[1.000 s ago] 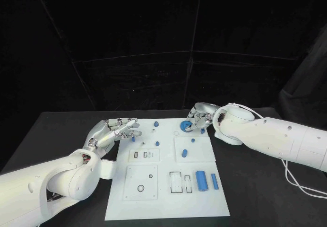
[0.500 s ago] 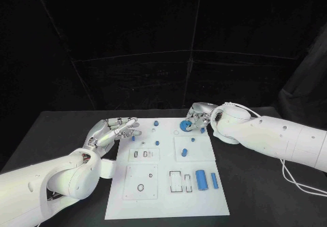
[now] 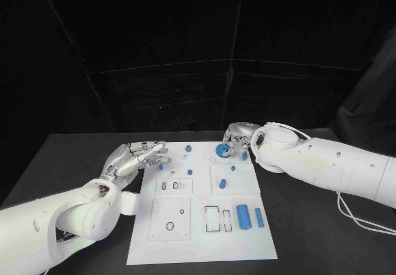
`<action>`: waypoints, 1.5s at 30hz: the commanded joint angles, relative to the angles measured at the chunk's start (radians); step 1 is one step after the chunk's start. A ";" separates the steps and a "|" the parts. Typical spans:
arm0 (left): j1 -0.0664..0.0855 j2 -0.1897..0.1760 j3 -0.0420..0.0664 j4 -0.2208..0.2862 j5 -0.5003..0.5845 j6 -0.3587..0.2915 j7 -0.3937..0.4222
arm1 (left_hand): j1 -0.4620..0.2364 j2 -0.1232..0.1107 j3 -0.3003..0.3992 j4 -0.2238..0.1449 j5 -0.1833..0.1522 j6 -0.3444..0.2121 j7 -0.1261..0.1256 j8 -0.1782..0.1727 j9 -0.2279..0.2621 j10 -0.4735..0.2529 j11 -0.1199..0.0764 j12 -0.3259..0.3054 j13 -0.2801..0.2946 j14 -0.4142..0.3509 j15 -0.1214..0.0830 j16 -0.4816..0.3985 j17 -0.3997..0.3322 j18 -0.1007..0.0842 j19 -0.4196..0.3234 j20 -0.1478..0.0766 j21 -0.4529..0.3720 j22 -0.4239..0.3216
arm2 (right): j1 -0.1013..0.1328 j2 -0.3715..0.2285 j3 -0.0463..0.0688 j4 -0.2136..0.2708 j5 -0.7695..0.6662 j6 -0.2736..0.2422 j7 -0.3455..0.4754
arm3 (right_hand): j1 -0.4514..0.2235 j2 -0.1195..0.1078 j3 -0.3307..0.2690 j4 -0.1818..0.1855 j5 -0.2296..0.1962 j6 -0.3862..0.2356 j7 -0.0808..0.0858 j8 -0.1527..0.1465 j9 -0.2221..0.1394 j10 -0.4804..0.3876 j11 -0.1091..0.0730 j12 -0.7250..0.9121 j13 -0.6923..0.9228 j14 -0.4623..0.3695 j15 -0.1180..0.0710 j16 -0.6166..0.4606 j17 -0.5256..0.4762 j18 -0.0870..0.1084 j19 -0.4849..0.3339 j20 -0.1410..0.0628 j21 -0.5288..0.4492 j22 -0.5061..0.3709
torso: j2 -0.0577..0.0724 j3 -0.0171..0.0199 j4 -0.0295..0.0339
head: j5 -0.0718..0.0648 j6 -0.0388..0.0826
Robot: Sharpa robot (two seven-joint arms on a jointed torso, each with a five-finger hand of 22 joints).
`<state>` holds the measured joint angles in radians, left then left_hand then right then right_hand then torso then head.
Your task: Assemble the parts on the task board
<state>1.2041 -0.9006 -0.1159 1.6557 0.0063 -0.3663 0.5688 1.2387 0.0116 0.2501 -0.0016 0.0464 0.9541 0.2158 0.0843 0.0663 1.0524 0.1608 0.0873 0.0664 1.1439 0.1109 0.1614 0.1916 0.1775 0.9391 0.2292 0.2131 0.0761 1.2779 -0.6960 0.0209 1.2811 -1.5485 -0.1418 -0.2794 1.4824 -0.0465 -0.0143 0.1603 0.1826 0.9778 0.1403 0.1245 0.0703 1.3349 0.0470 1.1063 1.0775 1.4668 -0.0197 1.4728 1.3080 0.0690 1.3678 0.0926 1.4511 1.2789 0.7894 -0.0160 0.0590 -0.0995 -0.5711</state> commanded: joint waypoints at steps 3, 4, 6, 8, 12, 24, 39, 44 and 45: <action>0.001 -0.002 0.001 0.003 -0.005 0.014 0.002 | 0.007 0.004 0.008 -0.004 0.004 0.000 0.003 -0.006 -0.001 -0.001 0.005 -0.007 -0.002 0.001 0.005 -0.005 0.002 0.007 0.004 0.002 -0.007 -0.002 | -0.001 -0.005 -0.001 0.016 -0.046 -0.018 0.002 | 0.037 0.057 0.065 -0.018 -0.036 0.075 -0.021 0.029 0.011 0.031 -0.014 0.055 0.061 0.064 -0.014 0.009 0.056 -0.010 0.018 -0.009 0.013 0.021 | -0.001 -0.0002 0.0008 | 0.002 0.000; 0.001 -0.002 0.001 0.003 -0.005 0.013 0.002 | 0.007 0.004 0.008 -0.004 0.004 0.000 0.003 -0.006 -0.001 -0.001 0.005 -0.007 -0.002 0.001 0.005 -0.005 0.002 0.007 0.004 0.002 -0.007 -0.002 | -0.001 -0.007 -0.001 0.021 -0.044 -0.029 0.007 | 0.038 0.062 0.075 -0.020 -0.039 0.082 -0.024 0.030 0.012 0.034 -0.017 0.060 0.068 0.064 -0.016 0.009 0.056 -0.011 0.020 -0.011 0.015 0.024 | -0.001 -0.0001 0.0007 | 0.002 0.000; 0.001 -0.003 0.001 0.003 -0.005 0.013 0.002 | 0.008 0.004 0.010 -0.006 0.004 0.000 0.003 -0.006 -0.001 -0.001 0.005 -0.008 -0.002 0.001 0.005 -0.006 0.002 0.007 0.004 0.002 -0.008 -0.002 | -0.001 -0.009 -0.001 0.031 -0.041 -0.053 0.013 | 0.040 0.071 0.093 -0.025 -0.039 0.097 -0.029 0.032 0.013 0.040 -0.021 0.072 0.082 0.064 -0.020 0.010 0.059 -0.012 0.023 -0.015 0.017 0.028 | -0.001 -0.0003 0.0008 | 0.003 0.001; 0.001 -0.003 0.001 0.003 -0.005 0.013 0.002 | 0.008 0.004 0.010 -0.006 0.004 0.000 0.003 -0.006 -0.001 -0.001 0.005 -0.008 -0.002 0.001 0.005 -0.006 0.002 0.007 0.004 0.002 -0.008 -0.002 | -0.001 -0.012 -0.001 0.046 -0.039 -0.086 0.019 | 0.037 0.072 0.103 -0.028 -0.037 0.100 -0.030 0.030 0.012 0.045 -0.022 0.080 0.092 0.065 -0.021 0.011 0.062 -0.013 0.026 -0.017 0.019 0.033 | 0.000 -0.0005 0.0009 | 0.004 0.002; 0.001 -0.004 0.001 0.002 -0.005 0.013 0.002 | 0.008 0.004 0.010 -0.006 0.004 0.000 0.003 -0.006 -0.001 -0.001 0.005 -0.008 -0.002 0.001 0.005 -0.006 0.002 0.007 0.004 0.002 -0.008 -0.002 | -0.001 -0.015 -0.001 0.077 -0.048 -0.141 0.020 | 0.027 0.063 0.117 -0.032 -0.033 0.103 -0.031 0.024 0.009 0.050 -0.022 0.090 0.105 0.065 -0.023 0.012 0.064 -0.014 0.030 -0.020 0.022 0.040 | 0.000 -0.0007 0.0014 | 0.006 0.003; 0.002 -0.004 0.001 0.000 -0.005 0.014 0.002 | 0.009 0.006 0.013 -0.007 0.004 0.000 0.003 -0.007 -0.001 -0.001 0.005 -0.009 -0.002 0.001 0.005 -0.007 0.003 0.007 0.005 0.002 -0.008 -0.002 | -0.001 0.061 -0.001 0.121 -0.136 -0.214 -0.009 | -0.011 0.037 0.138 -0.029 -0.036 0.103 -0.027 0.006 0.003 0.049 -0.020 0.088 0.111 0.066 -0.021 0.013 0.068 -0.017 0.039 -0.020 0.028 0.055 | 0.001 -0.0016 0.0021 | 0.018 0.000; 0.002 -0.002 0.001 -0.002 -0.005 0.015 0.002 | 0.010 0.006 0.015 -0.009 0.004 0.000 0.003 -0.008 -0.001 -0.001 0.005 -0.009 -0.002 0.001 0.005 -0.008 0.004 0.007 0.005 0.002 -0.009 -0.003 | -0.008 0.198 -0.010 0.024 -0.149 -0.157 -0.010 | -0.031 0.028 0.156 -0.026 -0.036 0.100 -0.024 -0.007 0.001 0.047 -0.017 0.085 0.114 0.065 -0.019 0.012 0.066 -0.018 0.041 -0.018 0.029 0.058 | 0.001 -0.0011 0.0012 | 0.021 -0.007; 0.002 -0.002 0.001 -0.002 -0.005 0.015 0.002 | 0.010 0.006 0.015 -0.009 0.004 0.000 0.003 -0.008 -0.001 -0.001 0.005 -0.009 -0.002 0.001 0.005 -0.008 0.004 0.007 0.005 0.002 -0.009 -0.003 | -0.012 0.213 -0.012 0.011 -0.149 -0.123 -0.010 | -0.041 0.020 0.161 -0.026 -0.039 0.097 -0.022 -0.013 0.000 0.045 -0.016 0.081 0.112 0.065 -0.017 0.011 0.065 -0.018 0.041 -0.017 0.029 0.059 | 0.001 -0.0003 0.0007 | 0.023 -0.009; 0.002 -0.002 0.001 -0.002 -0.005 0.015 0.002 | 0.010 0.006 0.015 -0.009 0.004 0.000 0.003 -0.008 -0.001 -0.001 0.005 -0.009 -0.002 0.001 0.005 -0.008 0.004 0.007 0.005 0.002 -0.009 -0.003 | -0.012 0.216 -0.012 0.008 -0.149 -0.114 -0.010 | -0.043 0.018 0.161 -0.026 -0.040 0.096 -0.021 -0.014 -0.001 0.044 -0.015 0.080 0.111 0.065 -0.017 0.011 0.064 -0.018 0.041 -0.017 0.030 0.060 | 0.001 -0.0001 0.0005 | 0.023 -0.009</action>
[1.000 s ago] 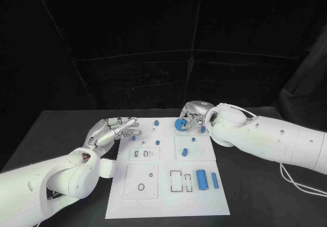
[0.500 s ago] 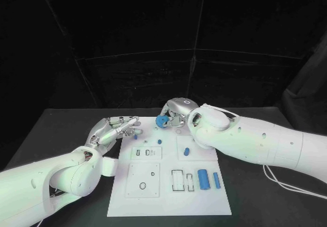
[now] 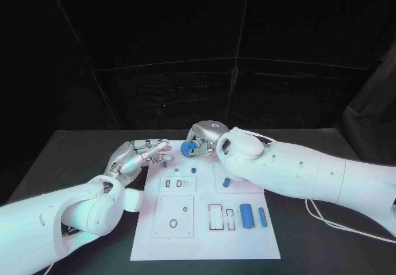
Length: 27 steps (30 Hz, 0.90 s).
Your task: Assemble the parts on the task board
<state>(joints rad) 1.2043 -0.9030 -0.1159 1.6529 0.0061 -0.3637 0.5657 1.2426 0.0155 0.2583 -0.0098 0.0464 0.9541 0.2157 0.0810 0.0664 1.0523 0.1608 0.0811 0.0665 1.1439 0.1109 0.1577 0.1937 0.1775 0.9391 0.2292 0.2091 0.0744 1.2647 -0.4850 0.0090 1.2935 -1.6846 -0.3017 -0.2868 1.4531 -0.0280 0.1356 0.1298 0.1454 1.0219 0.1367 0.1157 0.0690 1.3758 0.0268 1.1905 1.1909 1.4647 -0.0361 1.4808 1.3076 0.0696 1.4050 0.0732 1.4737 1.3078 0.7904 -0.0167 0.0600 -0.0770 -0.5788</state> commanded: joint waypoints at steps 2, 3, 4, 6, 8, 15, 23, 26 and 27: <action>0.002 0.001 0.001 0.001 -0.005 0.012 0.005 | 0.006 0.002 0.007 -0.001 0.004 0.000 0.003 -0.005 -0.001 -0.001 0.005 -0.003 -0.002 0.001 0.005 -0.004 0.002 0.007 0.005 0.002 -0.005 -0.001 | 0.000 0.007 -0.006 -0.008 -0.013 0.058 -0.003 | -0.018 -0.006 0.014 0.004 -0.005 0.050 -0.017 -0.009 0.000 0.001 0.006 -0.009 -0.005 0.067 0.000 0.003 0.064 -0.019 0.004 0.004 0.007 0.031 | 0.000 0.0008 -0.0005 | 0.001 -0.002; 0.002 0.001 0.001 0.001 -0.005 0.012 0.005 | 0.006 0.002 0.007 -0.001 0.004 0.000 0.003 -0.005 -0.001 -0.001 0.005 -0.003 -0.002 0.001 0.005 -0.004 0.002 0.007 0.005 0.002 -0.005 -0.001 | 0.000 0.008 -0.009 -0.008 -0.013 0.062 -0.003 | -0.019 -0.007 0.014 0.004 -0.005 0.050 -0.016 -0.010 0.000 0.000 0.006 -0.010 -0.005 0.067 0.000 0.002 0.065 -0.019 0.004 0.004 0.007 0.031 | 0.000 0.0008 -0.0005 | 0.001 -0.002; 0.002 0.001 0.001 0.001 -0.005 0.012 0.005 | 0.006 0.002 0.007 -0.001 0.004 0.000 0.003 -0.005 -0.001 -0.001 0.005 -0.003 -0.002 0.001 0.005 -0.004 0.002 0.007 0.005 0.002 -0.005 -0.001 | 0.000 0.009 -0.011 -0.010 -0.013 0.065 -0.003 | -0.020 -0.008 0.014 0.003 -0.006 0.049 -0.016 -0.010 0.000 -0.001 0.007 -0.012 -0.007 0.067 0.001 0.002 0.065 -0.019 0.004 0.004 0.007 0.031 | 0.000 0.0008 -0.0005 | 0.001 -0.002; 0.002 0.001 0.001 0.001 -0.005 0.013 0.005 | 0.006 0.002 0.007 -0.001 0.004 0.000 0.003 -0.005 -0.001 -0.001 0.005 -0.003 -0.002 0.001 0.005 -0.004 0.002 0.007 0.005 0.002 -0.005 -0.001 | 0.000 0.011 -0.015 -0.012 -0.013 0.073 -0.002 | -0.022 -0.011 0.015 0.003 -0.006 0.048 -0.015 -0.012 0.000 -0.003 0.007 -0.015 -0.009 0.067 0.001 0.002 0.065 -0.019 0.004 0.005 0.007 0.031 | 0.000 0.0012 -0.0021 | 0.001 -0.004; 0.002 0.001 0.001 0.000 -0.005 0.013 0.005 | 0.006 0.002 0.007 -0.001 0.004 0.000 0.003 -0.005 -0.001 -0.001 0.005 -0.003 -0.002 0.001 0.005 -0.004 0.002 0.007 0.005 0.002 -0.005 -0.001 | -0.001 0.015 -0.018 -0.015 -0.013 0.079 -0.002 | -0.027 -0.015 0.016 0.003 -0.007 0.047 -0.014 -0.014 0.000 -0.004 0.008 -0.017 -0.010 0.067 0.002 0.002 0.065 -0.019 0.003 0.005 0.007 0.031 | 0.000 0.0014 -0.0023 | 0.001 -0.005; 0.002 0.002 0.001 -0.001 -0.005 0.013 0.004 | 0.006 0.002 0.007 -0.001 0.004 0.000 0.003 -0.005 -0.001 -0.001 0.005 -0.003 -0.002 0.001 0.005 -0.004 0.002 0.007 0.005 0.002 -0.005 -0.001 | -0.001 0.018 -0.021 -0.022 -0.016 0.074 -0.010 | -0.048 -0.031 0.018 0.007 -0.010 0.025 -0.006 -0.033 -0.003 -0.022 0.015 -0.046 -0.032 0.066 0.007 0.000 0.063 -0.019 0.002 0.009 0.006 0.030 | 0.000 0.0012 -0.0021 | 0.001 -0.005; 0.002 0.002 0.001 0.000 -0.005 0.016 0.001 | 0.007 0.003 0.011 -0.004 0.004 0.000 0.003 -0.006 -0.001 -0.001 0.005 -0.005 -0.002 0.002 0.005 -0.006 0.003 0.007 0.005 0.002 -0.006 -0.002 | -0.001 0.022 -0.022 -0.030 -0.013 0.059 -0.012 | -0.118 -0.094 -0.007 0.057 -0.028 -0.190 0.033 -0.059 -0.009 -0.095 0.051 -0.158 -0.128 0.063 0.038 -0.004 0.060 -0.015 -0.011 0.037 -0.002 0.014 | 0.000 0.0012 -0.0016 | 0.001 -0.003; 0.002 0.002 0.001 0.000 -0.005 0.017 0.000 | 0.007 0.002 0.011 -0.005 0.004 0.000 0.003 -0.006 -0.001 -0.001 0.005 -0.005 -0.002 0.002 0.005 -0.007 0.003 0.007 0.005 0.002 -0.006 -0.002 | -0.001 0.024 -0.022 -0.031 -0.008 0.061 -0.011 | -0.146 -0.103 -0.031 0.102 -0.016 -0.203 0.037 -0.056 -0.007 -0.097 0.056 -0.158 -0.129 0.063 0.044 -0.005 0.060 -0.014 -0.014 0.044 -0.004 0.012 | 0.000 0.0012 -0.0017 | 0.000 -0.003; 0.002 0.002 0.001 0.000 -0.005 0.017 0.000 | 0.007 0.002 0.011 -0.005 0.004 0.000 0.003 -0.006 -0.001 -0.001 0.005 -0.005 -0.002 0.002 0.005 -0.007 0.003 0.007 0.005 0.002 -0.006 -0.002 | -0.001 0.024 -0.022 -0.032 -0.005 0.063 -0.010 | -0.151 -0.103 -0.040 0.117 -0.010 -0.200 0.037 -0.056 -0.006 -0.097 0.058 -0.156 -0.128 0.063 0.045 -0.005 0.060 -0.014 -0.014 0.046 -0.004 0.012 | 0.000 0.0010 -0.0016 | 0.000 -0.003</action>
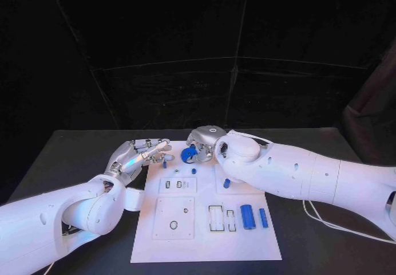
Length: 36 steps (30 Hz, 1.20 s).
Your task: Assemble the parts on the task board
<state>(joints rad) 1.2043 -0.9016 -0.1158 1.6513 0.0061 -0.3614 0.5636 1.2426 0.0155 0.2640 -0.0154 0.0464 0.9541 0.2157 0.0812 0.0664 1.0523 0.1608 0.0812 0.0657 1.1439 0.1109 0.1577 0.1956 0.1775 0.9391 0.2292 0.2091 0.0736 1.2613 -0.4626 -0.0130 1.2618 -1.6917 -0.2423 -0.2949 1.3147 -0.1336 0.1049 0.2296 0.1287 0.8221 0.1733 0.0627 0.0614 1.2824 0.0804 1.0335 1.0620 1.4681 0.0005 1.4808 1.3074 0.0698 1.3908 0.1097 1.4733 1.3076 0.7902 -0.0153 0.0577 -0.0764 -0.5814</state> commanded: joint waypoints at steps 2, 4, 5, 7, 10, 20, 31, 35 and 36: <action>0.002 0.001 0.001 0.001 -0.005 0.015 0.001 | 0.007 0.002 0.005 0.001 0.004 -0.001 0.003 -0.007 -0.001 -0.001 0.005 -0.005 -0.001 0.002 0.005 -0.007 0.001 0.007 0.005 0.002 -0.006 -0.001 | 0.002 0.002 0.000 -0.001 0.009 0.008 -0.001 | -0.032 0.011 -0.029 0.049 0.031 0.034 0.001 0.002 0.006 -0.003 0.004 0.008 0.007 0.060 0.009 -0.005 0.062 -0.014 0.001 0.011 -0.004 0.012 | 0.000 -0.0004 0.0007 | 0.000 -0.001; 0.002 0.001 0.001 0.001 -0.005 0.015 0.001 | 0.006 0.002 0.006 0.000 0.004 -0.002 0.004 -0.008 -0.002 -0.003 0.006 -0.007 -0.001 0.002 0.005 -0.008 0.002 0.007 0.005 0.002 -0.006 -0.001 | 0.002 0.001 0.000 0.000 0.015 0.009 0.000 | -0.045 0.023 -0.044 0.057 0.064 0.059 -0.001 0.006 0.008 -0.001 0.003 0.016 0.013 0.060 0.009 -0.005 0.064 -0.014 0.002 0.011 -0.003 0.014 | 0.000 -0.0004 0.0002 | -0.001 -0.002; 0.002 0.001 0.001 0.001 -0.005 0.015 0.001 | 0.006 0.002 0.006 0.000 0.004 -0.002 0.004 -0.008 -0.002 -0.003 0.006 -0.007 -0.001 0.002 0.005 -0.008 0.002 0.007 0.005 0.002 -0.006 -0.001 | 0.002 0.000 0.000 0.001 0.017 0.009 0.001 | -0.052 0.029 -0.051 0.058 0.076 0.065 -0.002 0.007 0.009 0.001 0.003 0.020 0.016 0.060 0.008 -0.004 0.065 -0.015 0.002 0.011 -0.003 0.015 | 0.000 0.0000 0.0001 | -0.001 -0.002; 0.002 0.000 0.001 0.001 -0.005 0.015 0.001 | 0.006 0.002 0.006 0.000 0.004 -0.002 0.004 -0.008 -0.002 -0.003 0.006 -0.007 -0.001 0.002 0.005 -0.008 0.002 0.007 0.005 0.002 -0.006 -0.001 | 0.002 -0.004 0.000 0.004 0.021 0.008 0.002 | -0.057 0.037 -0.059 0.058 0.085 0.070 -0.003 0.007 0.009 0.003 0.001 0.026 0.022 0.060 0.007 -0.004 0.066 -0.015 0.004 0.010 -0.002 0.017 | 0.000 0.0001 -0.0004 | 0.000 -0.002; 0.002 -0.001 0.001 0.002 -0.005 0.015 0.000 | 0.006 0.002 0.006 0.000 0.004 -0.002 0.004 -0.008 -0.002 -0.003 0.006 -0.007 -0.001 0.002 0.005 -0.008 0.002 0.007 0.005 0.002 -0.006 -0.001 | 0.002 -0.013 0.000 0.011 0.033 -0.007 0.011 | -0.050 0.050 -0.065 0.052 0.095 0.086 -0.007 0.011 0.011 0.012 -0.002 0.043 0.036 0.061 0.005 -0.003 0.069 -0.016 0.006 0.009 -0.001 0.021 | 0.000 0.0008 -0.0014 | 0.000 -0.002; 0.002 -0.003 0.001 0.003 -0.005 0.015 -0.001 | 0.005 0.001 0.008 -0.002 0.004 -0.003 0.005 -0.010 -0.002 -0.005 0.006 -0.009 -0.002 0.002 0.006 -0.010 0.002 0.007 0.005 0.003 -0.007 -0.002 | 0.001 -0.046 0.000 0.040 0.085 0.008 0.057 | -0.011 0.072 -0.075 0.027 0.086 0.117 -0.018 0.012 0.009 0.051 -0.012 0.111 0.099 0.066 -0.004 0.007 0.091 -0.019 0.018 0.000 0.007 0.038 | 0.000 -0.0003 -0.0011 | -0.002 -0.002; 0.002 -0.003 0.001 0.003 -0.005 0.014 -0.001 | 0.006 0.002 0.012 -0.004 0.004 -0.004 0.005 -0.011 -0.002 -0.006 0.007 -0.011 -0.002 0.002 0.006 -0.011 0.003 0.007 0.006 0.003 -0.008 -0.002 | 0.001 -0.032 0.000 0.021 0.094 0.074 0.022 | -0.040 0.071 -0.110 0.047 0.081 0.092 -0.015 -0.002 0.004 0.045 -0.009 0.108 0.099 0.067 -0.002 0.009 0.096 -0.019 0.017 0.001 0.006 0.037 | 0.000 -0.0009 0.0004 | -0.003 -0.007; 0.002 -0.004 0.001 0.003 -0.005 0.014 -0.002 | 0.006 0.002 0.012 -0.004 0.004 -0.004 0.005 -0.011 -0.002 -0.006 0.007 -0.011 -0.002 0.002 0.006 -0.011 0.003 0.007 0.006 0.003 -0.008 -0.002 | 0.001 -0.035 -0.001 0.020 0.092 0.058 0.014 | -0.040 0.072 -0.114 0.048 0.086 0.088 -0.014 -0.002 0.004 0.044 -0.008 0.108 0.099 0.067 -0.001 0.009 0.097 -0.019 0.017 0.001 0.006 0.038 | 0.000 -0.0009 -0.0006 | -0.004 -0.007; 0.002 -0.004 0.001 0.002 -0.005 0.014 -0.002 | 0.006 0.002 0.012 -0.004 0.004 -0.004 0.005 -0.011 -0.002 -0.006 0.007 -0.011 -0.002 0.002 0.006 -0.011 0.003 0.007 0.006 0.003 -0.008 -0.002 | 0.001 -0.036 -0.001 0.020 0.091 0.057 0.011 | -0.040 0.073 -0.115 0.048 0.089 0.086 -0.014 -0.002 0.004 0.044 -0.008 0.108 0.099 0.067 -0.001 0.010 0.098 -0.019 0.018 0.001 0.007 0.039 | 0.000 -0.0010 -0.0008 | -0.004 -0.007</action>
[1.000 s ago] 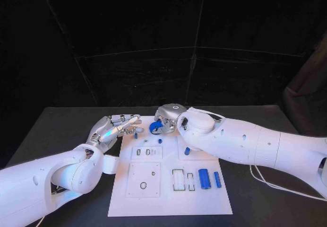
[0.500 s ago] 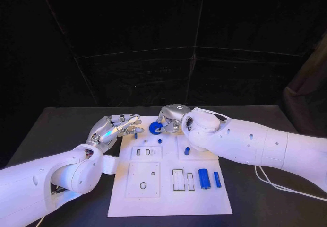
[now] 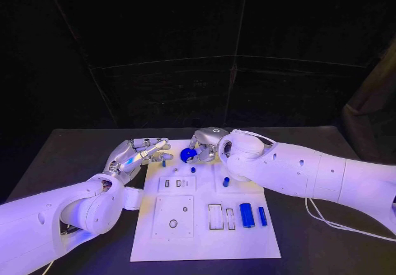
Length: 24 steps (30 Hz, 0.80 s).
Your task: Assemble the parts on the task board
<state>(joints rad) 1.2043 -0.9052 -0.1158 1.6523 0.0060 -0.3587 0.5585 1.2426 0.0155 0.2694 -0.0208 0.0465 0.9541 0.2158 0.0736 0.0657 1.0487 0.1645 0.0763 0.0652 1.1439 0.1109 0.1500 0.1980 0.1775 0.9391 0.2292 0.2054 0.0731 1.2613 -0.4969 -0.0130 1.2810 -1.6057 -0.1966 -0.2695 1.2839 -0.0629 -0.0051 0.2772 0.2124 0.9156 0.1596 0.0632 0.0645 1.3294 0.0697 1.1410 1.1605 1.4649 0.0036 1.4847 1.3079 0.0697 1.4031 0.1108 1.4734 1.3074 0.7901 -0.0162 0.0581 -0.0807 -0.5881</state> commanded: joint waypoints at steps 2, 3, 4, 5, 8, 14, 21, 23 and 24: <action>0.002 -0.001 0.001 0.001 -0.005 0.011 0.003 | 0.006 0.002 0.006 0.001 0.004 -0.004 0.005 -0.003 -0.001 -0.002 0.003 -0.006 -0.001 0.002 0.006 -0.004 0.001 0.007 0.006 0.003 -0.004 -0.002 | 0.001 -0.003 -0.001 0.001 0.003 0.012 -0.019 | -0.009 0.002 -0.005 0.000 0.005 -0.007 0.000 -0.002 0.000 -0.003 0.003 0.000 0.000 0.071 -0.004 0.006 0.098 -0.019 0.006 0.000 0.007 0.039 | 0.000 -0.0001 -0.0009 | 0.000 0.000; 0.002 -0.001 0.001 0.001 -0.005 0.011 0.003 | 0.006 0.002 0.006 0.001 0.004 -0.004 0.005 -0.003 -0.001 -0.002 0.003 -0.006 -0.001 0.002 0.006 -0.004 0.001 0.007 0.006 0.003 -0.004 -0.002 | 0.001 -0.004 -0.001 0.001 0.002 0.011 -0.022 | -0.009 0.002 -0.006 0.000 0.006 -0.008 0.000 -0.002 0.000 -0.003 0.003 0.001 0.000 0.071 -0.004 0.006 0.098 -0.019 0.005 0.000 0.007 0.039 | 0.000 0.0000 -0.0006 | 0.000 0.000; 0.002 -0.001 0.001 0.002 -0.005 0.011 0.003 | 0.006 0.002 0.006 0.001 0.004 -0.004 0.005 -0.003 -0.001 -0.002 0.003 -0.006 -0.001 0.002 0.006 -0.004 0.001 0.007 0.006 0.003 -0.004 -0.002 | 0.001 -0.005 -0.001 0.003 0.001 0.007 -0.022 | -0.009 0.002 -0.006 0.000 0.006 -0.008 0.000 -0.002 0.000 -0.003 0.003 0.001 0.000 0.071 -0.004 0.006 0.098 -0.019 0.005 0.000 0.007 0.039 | 0.000 0.0002 -0.0004 | -0.001 0.000; 0.002 -0.001 0.001 0.002 -0.005 0.011 0.003 | 0.006 0.002 0.006 0.001 0.004 -0.004 0.005 -0.003 -0.001 -0.002 0.003 -0.006 -0.001 0.002 0.006 -0.004 0.001 0.007 0.006 0.003 -0.004 -0.002 | 0.001 -0.007 -0.001 0.005 0.000 -0.004 -0.020 | -0.008 0.002 -0.006 0.000 0.007 -0.007 0.000 -0.002 0.001 -0.003 0.003 0.002 0.002 0.071 -0.004 0.006 0.098 -0.019 0.006 0.000 0.007 0.039 | 0.000 0.0002 -0.0001 | -0.001 0.000; 0.002 -0.002 0.001 0.002 -0.005 0.011 0.003 | 0.006 0.002 0.006 0.001 0.004 -0.004 0.005 -0.003 -0.001 -0.002 0.003 -0.006 -0.001 0.002 0.006 -0.004 0.001 0.007 0.006 0.003 -0.004 -0.002 | 0.000 -0.015 -0.001 0.016 -0.001 -0.059 -0.006 | 0.005 0.007 -0.007 -0.007 0.034 0.000 0.000 0.002 0.003 0.004 0.003 0.014 0.013 0.071 -0.004 0.007 0.101 -0.020 0.007 0.001 0.008 0.042 | 0.000 0.0007 -0.0001 | -0.002 0.001; 0.002 -0.005 0.001 0.002 -0.005 0.010 0.004 | 0.007 0.002 0.008 -0.001 0.004 -0.005 0.006 -0.004 -0.001 -0.003 0.004 -0.007 -0.001 0.002 0.006 -0.005 0.001 0.007 0.006 0.003 -0.005 -0.002 | -0.002 -0.066 -0.001 0.052 0.086 -0.268 0.152 | 0.051 0.018 -0.001 -0.032 0.073 0.012 0.000 0.002 0.003 0.005 0.002 0.018 0.018 0.067 -0.005 -0.002 0.084 -0.019 0.005 0.000 0.006 0.039 | -0.001 0.0019 -0.0027 | -0.002 0.006; 0.002 -0.007 0.001 0.000 -0.005 0.011 0.005 | 0.007 0.002 0.009 -0.001 0.004 -0.005 0.006 -0.004 -0.001 -0.003 0.004 -0.007 -0.001 0.002 0.006 -0.005 0.002 0.007 0.006 0.003 -0.005 -0.002 | -0.002 -0.187 -0.001 0.101 0.346 -0.277 0.355 | 0.081 0.012 -0.006 -0.053 0.046 0.000 0.003 0.000 0.002 -0.042 0.004 -0.051 -0.040 0.048 -0.004 -0.043 0.017 -0.003 -0.050 0.001 -0.028 -0.034 | -0.002 0.0026 -0.0061 | -0.007 0.015; 0.002 -0.007 0.001 0.000 -0.005 0.012 0.005 | 0.008 0.002 0.010 -0.002 0.004 -0.005 0.005 -0.004 -0.001 -0.003 0.004 -0.007 -0.001 0.002 0.006 -0.005 0.002 0.007 0.006 0.003 -0.005 -0.002 | -0.002 -0.238 -0.001 0.119 0.404 -0.238 0.383 | 0.094 0.007 -0.009 -0.065 0.044 0.004 0.001 0.002 0.003 -0.048 0.003 -0.061 -0.049 0.046 -0.005 -0.049 0.010 -0.001 -0.057 0.001 -0.034 -0.044 | -0.003 0.0033 -0.0070 | -0.008 0.015; 0.002 -0.007 0.001 -0.001 -0.005 0.013 0.005 | 0.008 0.002 0.010 -0.002 0.004 -0.005 0.005 -0.004 -0.001 -0.003 0.004 -0.007 -0.001 0.002 0.006 -0.005 0.002 0.007 0.006 0.003 -0.005 -0.002 | -0.002 -0.265 -0.001 0.126 0.426 -0.216 0.395 | 0.103 0.004 -0.010 -0.072 0.042 0.008 0.000 0.003 0.004 -0.051 0.002 -0.066 -0.053 0.046 -0.005 -0.052 0.006 0.000 -0.059 0.001 -0.036 -0.047 | -0.003 0.0040 -0.0088 | -0.009 0.016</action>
<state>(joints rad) 1.2044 -0.9126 -0.1158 1.6510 0.0059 -0.3587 0.5577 1.2425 0.0155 0.2721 -0.0236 0.0464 0.9504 0.2194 0.0736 0.0658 1.0487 0.1644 0.0763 0.0654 1.1439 0.1109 0.1501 0.1987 0.1775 0.9390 0.2292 0.2055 0.0721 1.2576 -0.7444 -0.0139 1.3979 -1.3446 -0.4243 0.0042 1.3831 -0.0596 -0.0149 0.2086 0.2577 0.9191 0.1631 0.0634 0.0672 1.2857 0.0695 1.0777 1.1098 1.4650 0.0035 1.4361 1.3077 0.0698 1.3508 0.1088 1.4393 1.2626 0.7881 -0.0136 0.0526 -0.0877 -0.5738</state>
